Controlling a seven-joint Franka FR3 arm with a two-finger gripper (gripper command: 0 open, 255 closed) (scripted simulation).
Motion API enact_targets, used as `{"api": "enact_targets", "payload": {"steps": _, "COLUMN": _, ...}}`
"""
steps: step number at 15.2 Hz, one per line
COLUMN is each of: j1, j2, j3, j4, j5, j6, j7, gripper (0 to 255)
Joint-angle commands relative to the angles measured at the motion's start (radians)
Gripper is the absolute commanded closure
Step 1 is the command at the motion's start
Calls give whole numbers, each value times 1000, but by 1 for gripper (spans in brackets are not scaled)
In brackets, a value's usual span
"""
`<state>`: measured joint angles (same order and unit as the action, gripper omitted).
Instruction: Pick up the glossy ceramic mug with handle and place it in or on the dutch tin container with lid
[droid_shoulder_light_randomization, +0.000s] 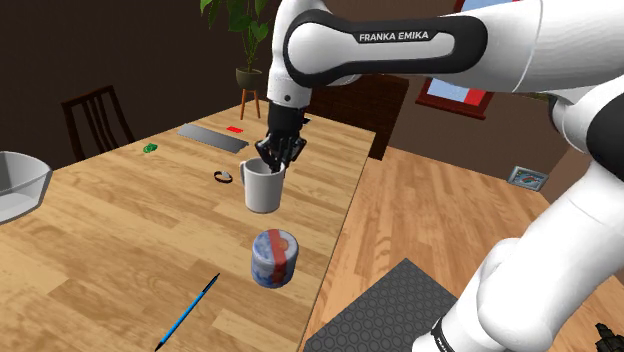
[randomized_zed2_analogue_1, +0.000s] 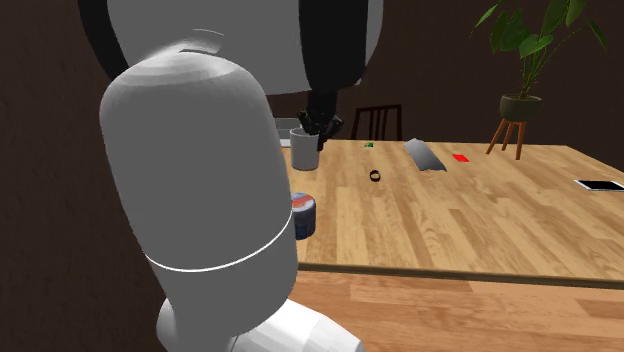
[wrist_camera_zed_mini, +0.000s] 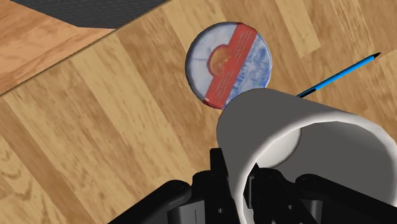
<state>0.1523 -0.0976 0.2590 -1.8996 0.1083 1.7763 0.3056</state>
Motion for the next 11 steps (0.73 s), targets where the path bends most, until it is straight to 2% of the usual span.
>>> {"api": "enact_targets", "payload": {"steps": 1, "j1": 6, "j2": -75, "j3": 3, "j4": -67, "j5": 20, "j6": -6, "j7": 4, "gripper": 255}}
{"api": "enact_targets", "payload": {"steps": 3, "j1": 13, "j2": -145, "j3": 3, "j4": -126, "j5": 38, "j6": -14, "j7": 4, "gripper": 255}}
{"api": "enact_targets", "payload": {"steps": 11, "j1": 16, "j2": -137, "j3": 9, "j4": -225, "j5": 41, "j6": 93, "j7": -3, "gripper": 255}}
